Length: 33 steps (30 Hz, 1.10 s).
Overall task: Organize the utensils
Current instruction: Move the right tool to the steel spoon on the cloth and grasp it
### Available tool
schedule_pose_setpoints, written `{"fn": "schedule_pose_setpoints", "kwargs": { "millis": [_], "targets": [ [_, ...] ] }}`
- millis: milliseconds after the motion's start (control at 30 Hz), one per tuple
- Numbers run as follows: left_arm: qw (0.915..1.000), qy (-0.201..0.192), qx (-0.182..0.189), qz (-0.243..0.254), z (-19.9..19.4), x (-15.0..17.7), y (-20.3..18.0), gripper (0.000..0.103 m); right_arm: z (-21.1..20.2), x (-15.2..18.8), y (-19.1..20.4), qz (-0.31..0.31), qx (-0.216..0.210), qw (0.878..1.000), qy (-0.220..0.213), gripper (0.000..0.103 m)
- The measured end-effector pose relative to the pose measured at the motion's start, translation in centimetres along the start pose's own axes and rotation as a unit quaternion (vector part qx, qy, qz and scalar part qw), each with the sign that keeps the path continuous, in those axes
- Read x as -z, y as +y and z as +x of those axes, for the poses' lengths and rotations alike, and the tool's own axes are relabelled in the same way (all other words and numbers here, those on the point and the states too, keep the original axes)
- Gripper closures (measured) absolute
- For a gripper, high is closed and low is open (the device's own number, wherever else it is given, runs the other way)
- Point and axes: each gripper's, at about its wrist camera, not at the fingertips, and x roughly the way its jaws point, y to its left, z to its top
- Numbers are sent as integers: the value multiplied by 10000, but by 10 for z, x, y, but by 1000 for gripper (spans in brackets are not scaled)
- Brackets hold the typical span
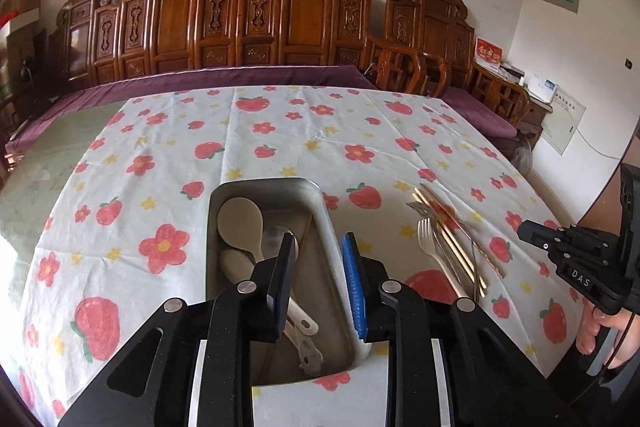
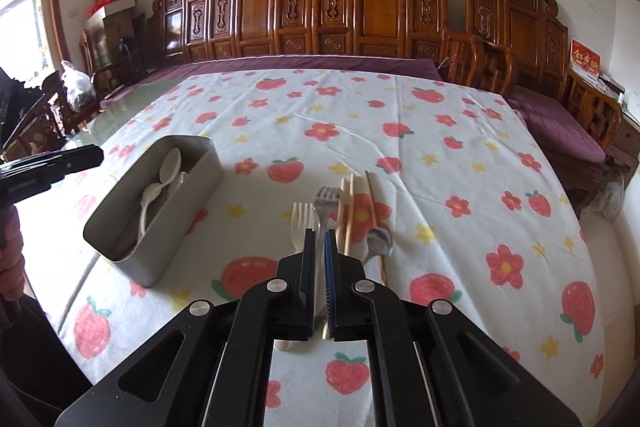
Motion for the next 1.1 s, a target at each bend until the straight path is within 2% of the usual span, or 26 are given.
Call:
{"fn": "schedule_pose_setpoints", "kwargs": {
  "millis": [133,200,300,467,700,1100],
  "targets": [
    [9999,3,50,125,0,3,-15,64,2,6,-9,72,75,9999,50,97],
    [9999,13,58,132,1,5,-22,46,5,9,-14,121,86,9998,91,93],
    [9998,47,59,165,5,9,-30,33,13,13,-20,153,105,9997,180,87],
    [9997,130,6,197,12,14,-40,26,33,20,-28,232,55,9991,356,82],
    [9997,151,13,179,12,18,-50,26,62,23,-30,427,-144,9977,509,81],
    [9993,147,-78,340,15,23,-69,26,94,27,-36,985,-67,9909,919,81]
  ]
}}
